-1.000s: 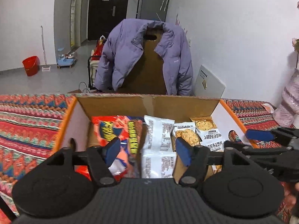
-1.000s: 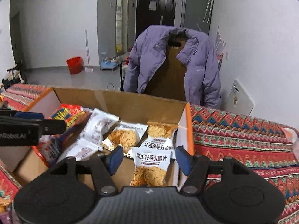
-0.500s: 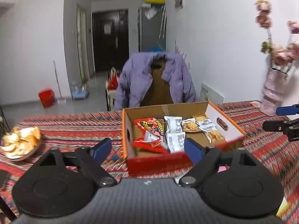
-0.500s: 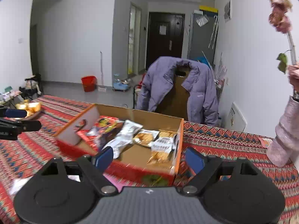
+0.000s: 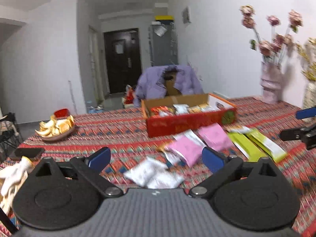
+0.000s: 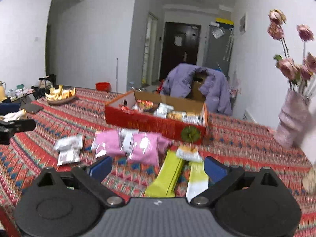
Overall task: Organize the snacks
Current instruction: 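Move both grippers back over the remaining packets on the table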
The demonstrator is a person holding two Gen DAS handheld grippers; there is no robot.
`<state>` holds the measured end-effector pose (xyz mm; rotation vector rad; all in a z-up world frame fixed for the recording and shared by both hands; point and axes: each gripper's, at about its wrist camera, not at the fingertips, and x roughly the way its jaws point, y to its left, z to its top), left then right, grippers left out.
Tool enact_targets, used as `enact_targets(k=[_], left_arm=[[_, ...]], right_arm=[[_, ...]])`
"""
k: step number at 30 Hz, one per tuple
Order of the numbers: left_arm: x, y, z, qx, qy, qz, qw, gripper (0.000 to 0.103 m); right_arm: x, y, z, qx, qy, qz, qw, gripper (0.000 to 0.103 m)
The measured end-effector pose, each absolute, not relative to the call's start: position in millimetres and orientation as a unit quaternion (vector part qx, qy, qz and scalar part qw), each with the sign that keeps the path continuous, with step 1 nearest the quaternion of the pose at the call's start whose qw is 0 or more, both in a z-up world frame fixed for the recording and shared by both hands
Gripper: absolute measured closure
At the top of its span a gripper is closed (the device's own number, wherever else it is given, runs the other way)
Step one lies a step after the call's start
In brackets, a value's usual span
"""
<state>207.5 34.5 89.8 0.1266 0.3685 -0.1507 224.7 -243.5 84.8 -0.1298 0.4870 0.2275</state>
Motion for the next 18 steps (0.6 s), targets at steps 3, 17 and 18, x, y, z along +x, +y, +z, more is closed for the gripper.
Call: enact_targets(k=[3, 17, 18], left_arm=[[193.3, 40.6, 80.3, 0.068, 0.197, -0.084, 0.974, 0.002], [203.3, 55.1, 61.2, 0.044, 0.24, -0.072, 0.967, 0.002], [205.6, 55.7, 60.3, 0.043, 0.242, -0.071, 0.967, 0.002]], right_arm=[[208.2, -240.4, 71.4, -0.044, 0.254, 0.116, 0.959, 0.003], [202.4, -235.9, 59.2, -0.037, 0.257, 0.087, 0.962, 0.003], [204.0, -235.7, 59.0, -0.033, 0.257, 0.087, 0.962, 0.003]])
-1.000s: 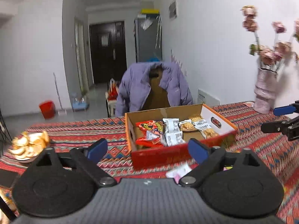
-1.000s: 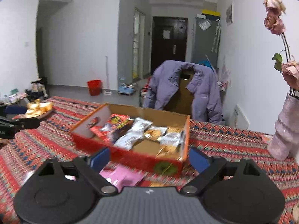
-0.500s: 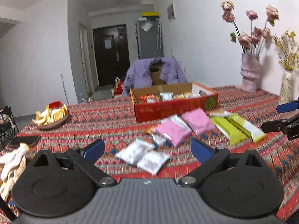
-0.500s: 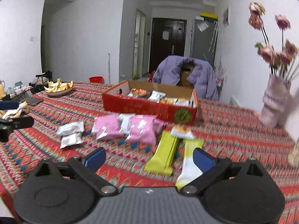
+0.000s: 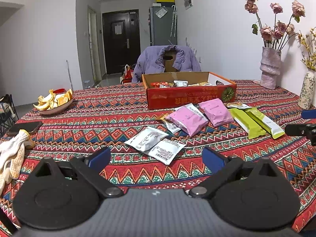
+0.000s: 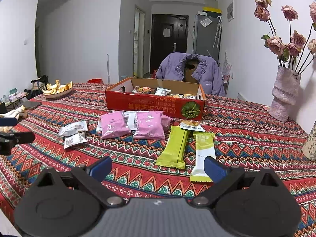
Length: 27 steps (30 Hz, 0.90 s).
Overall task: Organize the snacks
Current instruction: 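Move both grippers back over the remaining packets on the table, then grasp a white packet with the left gripper while the right grasps a pink packet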
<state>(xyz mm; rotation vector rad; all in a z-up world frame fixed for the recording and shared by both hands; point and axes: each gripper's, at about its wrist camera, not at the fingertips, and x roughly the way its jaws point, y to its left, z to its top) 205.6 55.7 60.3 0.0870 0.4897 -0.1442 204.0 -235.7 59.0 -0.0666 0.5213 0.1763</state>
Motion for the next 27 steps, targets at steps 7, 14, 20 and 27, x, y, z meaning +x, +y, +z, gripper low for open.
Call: enact_targets(k=[7, 14, 20, 27], left_arm=[[246.6, 69.6, 53.1, 0.045, 0.227, -0.116, 0.966, 0.002], [325.4, 78.7, 33.8, 0.098, 0.242, -0.136, 0.955, 0.003], [364.3, 82.7, 8.1, 0.073, 0.284, -0.198, 0.935, 0.004], [387.9, 108.7, -3.7, -0.007, 0.327, -0.214, 0.921, 0.028]], right_arm=[[223.7, -235.1, 55.9, -0.01, 0.255, 0.098, 0.962, 0.005], [271.4, -220.8, 47.1, -0.011, 0.267, 0.103, 0.958, 0.006], [331.7, -201.1, 35.3, -0.018, 0.275, 0.106, 0.956, 0.012], [391.5, -185.0, 18.7, -0.022, 0.286, 0.106, 0.952, 0.016]])
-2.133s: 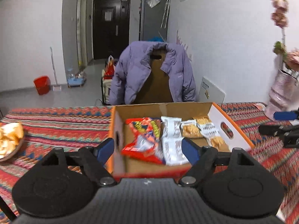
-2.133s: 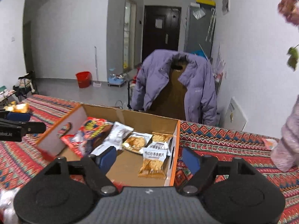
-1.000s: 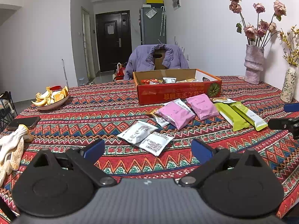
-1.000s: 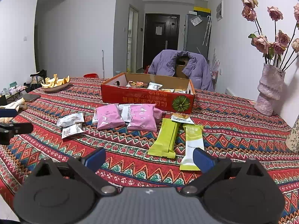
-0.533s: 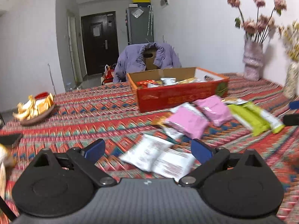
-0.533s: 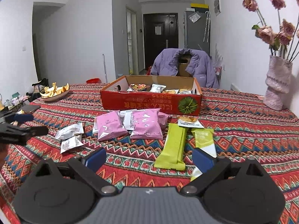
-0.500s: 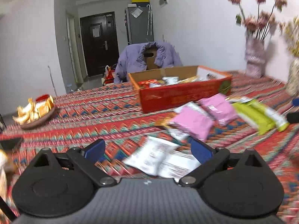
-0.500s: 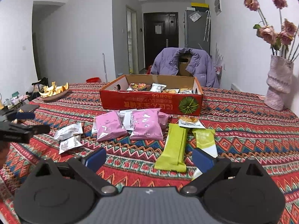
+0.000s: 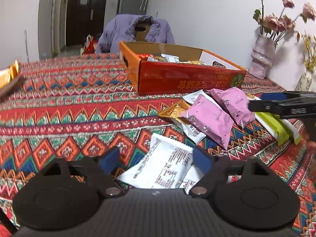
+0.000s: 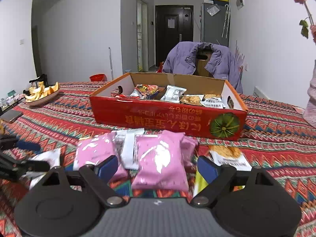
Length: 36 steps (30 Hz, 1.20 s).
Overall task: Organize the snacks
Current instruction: 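Grasp a white packet with the left gripper while the right grasps a pink packet, then carry both packets into the box and open both grippers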
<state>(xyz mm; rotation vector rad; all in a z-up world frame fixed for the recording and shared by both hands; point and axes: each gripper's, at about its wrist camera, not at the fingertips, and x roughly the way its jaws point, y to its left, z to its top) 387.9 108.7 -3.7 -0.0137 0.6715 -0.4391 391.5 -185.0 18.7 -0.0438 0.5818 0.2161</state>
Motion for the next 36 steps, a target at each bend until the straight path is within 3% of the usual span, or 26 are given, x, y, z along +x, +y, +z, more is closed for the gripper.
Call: enact_targets(k=[5, 7, 8, 11, 20, 36], left_arm=[[382.7, 104.4, -7.1, 0.016, 0.322, -0.232, 0.918, 0.032], [382.2, 102.7, -6.9, 0.015, 0.321, -0.235, 0.917, 0.049], [382.4, 102.5, -6.0, 0.012, 0.322, -0.237, 0.916, 0.056], [380.7, 105.4, -1.1, -0.01, 0.324, -0.23, 0.917, 0.061], [340.0, 107.0, 39.4, -0.03, 0.291, -0.177, 0.94, 0.062], [233.2, 65.1, 85.7, -0.069, 0.265, -0.137, 0.952, 0.062]], right_arm=[[416.2, -178.3, 6.6, -0.02, 0.296, 0.103, 0.949, 0.018], [420.1, -174.4, 2.7, -0.028, 0.301, 0.1, 0.948, 0.035], [420.7, -172.5, 1.7, -0.034, 0.301, 0.094, 0.948, 0.038], [418.8, -171.1, 1.5, -0.042, 0.301, 0.092, 0.948, 0.041], [384.7, -175.7, 12.5, -0.05, 0.304, 0.104, 0.946, 0.043], [221.8, -228.6, 64.1, -0.012, 0.245, 0.119, 0.962, 0.043]])
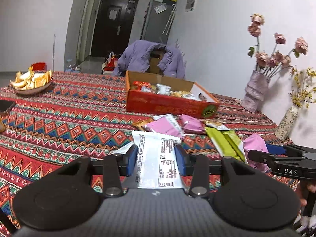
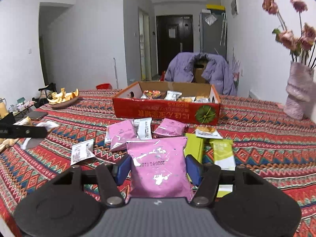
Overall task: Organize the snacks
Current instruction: 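Carry both packets into the box and open both grippers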
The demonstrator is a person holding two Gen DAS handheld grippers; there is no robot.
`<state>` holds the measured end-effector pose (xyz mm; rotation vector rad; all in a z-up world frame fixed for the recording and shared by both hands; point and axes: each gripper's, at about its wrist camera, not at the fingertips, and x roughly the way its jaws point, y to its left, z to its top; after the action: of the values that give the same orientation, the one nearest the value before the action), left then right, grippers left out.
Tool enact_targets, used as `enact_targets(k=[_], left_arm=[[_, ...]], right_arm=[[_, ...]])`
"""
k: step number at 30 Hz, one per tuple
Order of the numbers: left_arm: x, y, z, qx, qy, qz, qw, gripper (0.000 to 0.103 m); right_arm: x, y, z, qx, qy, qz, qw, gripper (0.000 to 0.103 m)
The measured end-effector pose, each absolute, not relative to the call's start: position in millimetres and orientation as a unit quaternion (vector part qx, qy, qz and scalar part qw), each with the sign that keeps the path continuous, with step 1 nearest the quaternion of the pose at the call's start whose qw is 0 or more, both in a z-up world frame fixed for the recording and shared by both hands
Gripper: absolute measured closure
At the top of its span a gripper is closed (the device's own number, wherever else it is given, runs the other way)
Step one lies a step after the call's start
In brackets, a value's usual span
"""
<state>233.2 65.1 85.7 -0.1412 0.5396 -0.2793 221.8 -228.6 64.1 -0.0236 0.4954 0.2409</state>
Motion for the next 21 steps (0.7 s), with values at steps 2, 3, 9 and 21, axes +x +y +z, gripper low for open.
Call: enact_targets(k=[2, 3, 9, 21], left_arm=[[228.6, 58.4, 89.4, -0.067, 0.259, -0.14, 0.953, 0.062], [227.9, 55.5, 90.6, -0.067, 0.257, -0.14, 0.954, 0.062], [254.4, 42.4, 109.0, -0.054, 0.25, -0.145, 0.956, 0.062], [462.5, 30.4, 155.4, -0.061, 0.284, -0.112, 0.95, 0.062]], right_arm=[[216.6, -234.2, 67.2, -0.009, 0.236, 0.118, 0.964, 0.043], [215.2, -236.0, 68.0, -0.005, 0.234, 0.117, 0.965, 0.043], [230.9, -251.9, 81.7, 0.033, 0.225, 0.149, 0.962, 0.043], [432.7, -278.4, 141.7, 0.162, 0.26, 0.195, 0.932, 0.043]])
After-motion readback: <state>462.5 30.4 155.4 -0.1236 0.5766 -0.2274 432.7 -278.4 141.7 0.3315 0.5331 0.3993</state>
